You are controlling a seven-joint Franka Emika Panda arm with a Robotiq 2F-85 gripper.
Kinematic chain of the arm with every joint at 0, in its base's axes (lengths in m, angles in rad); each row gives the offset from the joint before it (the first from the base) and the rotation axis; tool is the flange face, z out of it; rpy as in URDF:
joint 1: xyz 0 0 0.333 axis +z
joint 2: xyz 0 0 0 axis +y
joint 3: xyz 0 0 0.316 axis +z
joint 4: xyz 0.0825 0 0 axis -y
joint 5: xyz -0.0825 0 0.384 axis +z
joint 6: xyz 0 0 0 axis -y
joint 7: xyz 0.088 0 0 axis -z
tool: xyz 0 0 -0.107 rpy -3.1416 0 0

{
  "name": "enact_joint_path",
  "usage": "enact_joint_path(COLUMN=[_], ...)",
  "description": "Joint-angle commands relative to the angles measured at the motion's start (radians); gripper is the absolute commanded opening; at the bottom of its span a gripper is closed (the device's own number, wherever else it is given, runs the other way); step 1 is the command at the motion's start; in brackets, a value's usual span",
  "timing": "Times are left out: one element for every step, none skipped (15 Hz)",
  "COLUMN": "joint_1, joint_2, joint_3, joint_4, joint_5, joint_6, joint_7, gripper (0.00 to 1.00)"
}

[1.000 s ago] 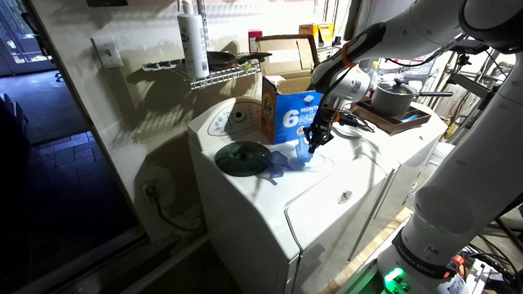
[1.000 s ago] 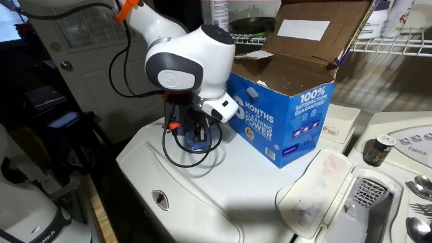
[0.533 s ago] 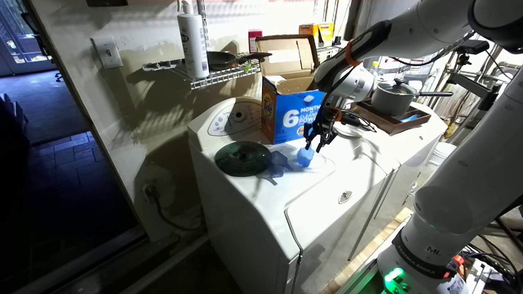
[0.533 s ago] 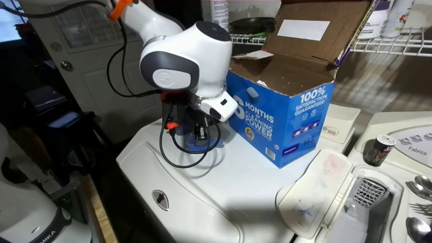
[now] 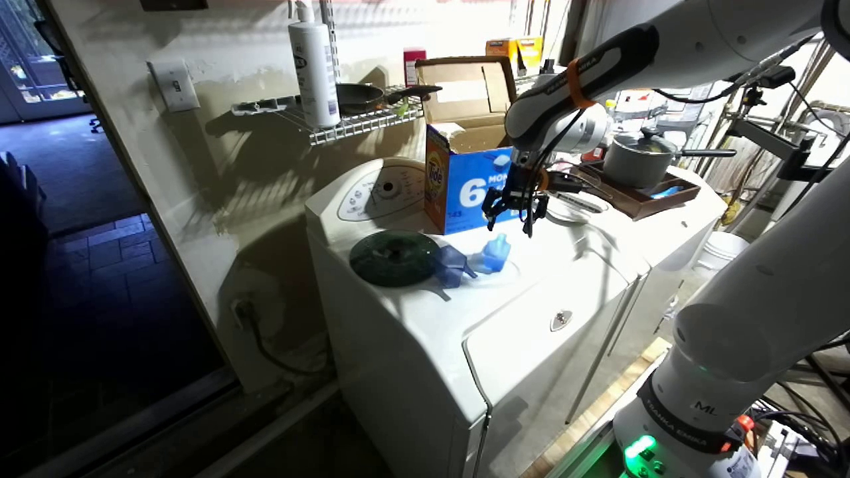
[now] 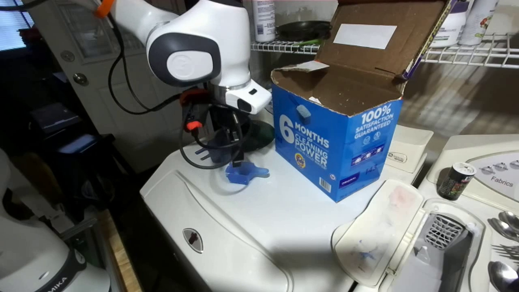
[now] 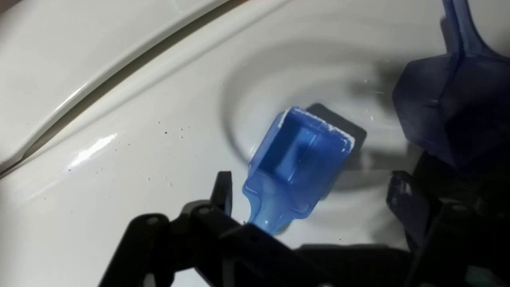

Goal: Turn the blue cup on the washing machine over

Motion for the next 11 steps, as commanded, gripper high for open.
enact_joint_path(joint_1=[-0.005, -0.01, -0.013, -0.015, -0.017, -0.016, -0.001, -0.001, -0.001, -0.002, -0.002], joint_2=[-0.081, -0.09, -0.096, -0.102, -0.106, -0.11, -0.08, -0.084, -0.087, -0.087, -0.087], joint_3=[0.061, 0.077, 0.088, 0.1, 0.11, 0.115, 0.091, 0.097, 0.1, 0.101, 0.101], joint_4=[-0.027, -0.025, -0.022, -0.018, -0.016, -0.013, -0.003, -0.003, -0.003, -0.003, -0.003], joint_5=[-0.194, -0.245, -0.279, -0.313, -0.343, -0.362, -0.304, -0.321, -0.327, -0.329, -0.33], joint_6=[0.0, -0.005, -0.009, -0.01, -0.014, -0.018, -0.005, -0.006, -0.006, -0.006, -0.006], joint_7=[0.174, 0.221, 0.253, 0.288, 0.316, 0.33, 0.273, 0.29, 0.297, 0.299, 0.299], gripper=[1.0, 1.0, 1.0, 1.0, 1.0, 1.0, 1.0, 1.0, 1.0, 1.0, 1.0])
